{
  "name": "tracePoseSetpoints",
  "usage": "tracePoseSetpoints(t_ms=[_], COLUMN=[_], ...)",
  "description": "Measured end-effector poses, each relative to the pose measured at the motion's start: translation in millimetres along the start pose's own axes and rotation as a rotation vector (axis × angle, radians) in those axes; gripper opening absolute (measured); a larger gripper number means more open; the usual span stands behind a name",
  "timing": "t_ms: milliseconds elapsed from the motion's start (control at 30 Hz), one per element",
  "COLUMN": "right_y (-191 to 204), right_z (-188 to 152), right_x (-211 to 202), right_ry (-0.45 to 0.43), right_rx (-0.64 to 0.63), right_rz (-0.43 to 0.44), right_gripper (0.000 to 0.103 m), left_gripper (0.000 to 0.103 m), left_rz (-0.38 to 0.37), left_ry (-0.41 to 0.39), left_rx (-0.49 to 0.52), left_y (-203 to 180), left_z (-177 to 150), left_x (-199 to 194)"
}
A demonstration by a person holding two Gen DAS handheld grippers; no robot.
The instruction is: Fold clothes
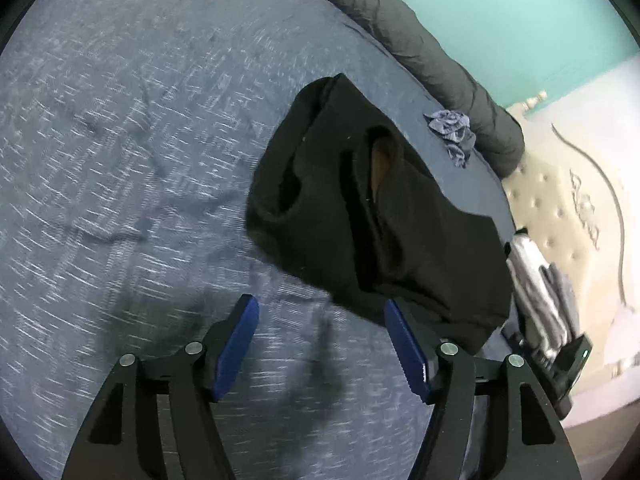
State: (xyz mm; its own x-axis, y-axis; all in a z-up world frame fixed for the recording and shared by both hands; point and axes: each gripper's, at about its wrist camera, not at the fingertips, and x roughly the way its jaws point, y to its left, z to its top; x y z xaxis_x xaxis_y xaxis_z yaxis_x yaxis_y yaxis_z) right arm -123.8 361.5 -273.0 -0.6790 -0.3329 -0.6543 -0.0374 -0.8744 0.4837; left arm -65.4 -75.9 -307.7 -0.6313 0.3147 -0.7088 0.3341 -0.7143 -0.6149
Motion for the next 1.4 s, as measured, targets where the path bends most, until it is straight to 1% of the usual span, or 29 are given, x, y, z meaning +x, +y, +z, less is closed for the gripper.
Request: tracePoseSetpoints(t_ms=[100,267,400,500,667,767,867,1033,1100,1133,1167,1267,1367,1400], right_y=[-11.0,-22.6,-29.4,-31.4,-38.1,-42.6,-45.9,-48.2,-49.7,-50.5,-51.1,-53.7,-56.6,-57.3], right_z=[-1.1,-0.6,-2.0,-2.9,-4.2,-3.5,-2.9,-2.7,-2.4,-2.3,-2.1,-1.3,-0.4,-0.1], right_x=[-1.7,-6.3,-5.2,-5.7,-5.7,-7.0,-7.8,-6.7,-6.5,-6.3,-6.3,-7.1,-7.4,-7.4], right_ry=[0.004,-0.020,-0.022,-0.026,-0.023,-0.029,-0.034,-0.035,-0.038,-0.039,-0.040,-0.045,-0.050,-0.051], right_rx=[0.039,0.070,0.090,0.091,0.108,0.122,0.135,0.142,0.147,0.150,0.152,0.156,0.160,0.160], right_rz=[0.036,0.077,0.098,0.112,0.130,0.135,0.141,0.141,0.139,0.137,0.137,0.134,0.129,0.128], right_gripper=[0.011,0.011,0.011,0.011,0.011,0.011,0.011,0.011,0.011,0.011,0.011,0.011,0.011,0.011], left_gripper=[0.072,0.074,0.074,0.075,0.080,0.080,0.080,0.079,0.079,0.075,0.063,0.049,0.040,0.039], left_rz=[0.010,-0.007,-0.020,-0.018,-0.017,-0.001,0.018,-0.006,-0.005,-0.005,-0.004,-0.006,-0.013,-0.016], left_ry=[-0.015,-0.005,-0.001,-0.022,-0.061,-0.084,-0.116,-0.124,-0.118,-0.116,-0.114,-0.111,-0.119,-0.122], left_rx=[-0.009,-0.058,-0.095,-0.112,-0.165,-0.216,-0.244,-0.218,-0.211,-0.204,-0.197,-0.193,-0.185,-0.180], left_y=[-9.3,-17.4,-24.0,-26.9,-26.9,-19.6,-11.2,-10.8,-12.6,-14.1,-15.9,-21.5,-25.2,-27.3], left_z=[-1.9,-8.6,-13.5,-11.2,-5.6,-1.6,3.0,10.3,12.2,12.7,13.4,16.8,18.8,19.7], left_x=[4.7,19.5,31.0,35.1,39.7,42.4,44.2,50.7,52.9,54.3,56.1,62.9,61.4,60.2])
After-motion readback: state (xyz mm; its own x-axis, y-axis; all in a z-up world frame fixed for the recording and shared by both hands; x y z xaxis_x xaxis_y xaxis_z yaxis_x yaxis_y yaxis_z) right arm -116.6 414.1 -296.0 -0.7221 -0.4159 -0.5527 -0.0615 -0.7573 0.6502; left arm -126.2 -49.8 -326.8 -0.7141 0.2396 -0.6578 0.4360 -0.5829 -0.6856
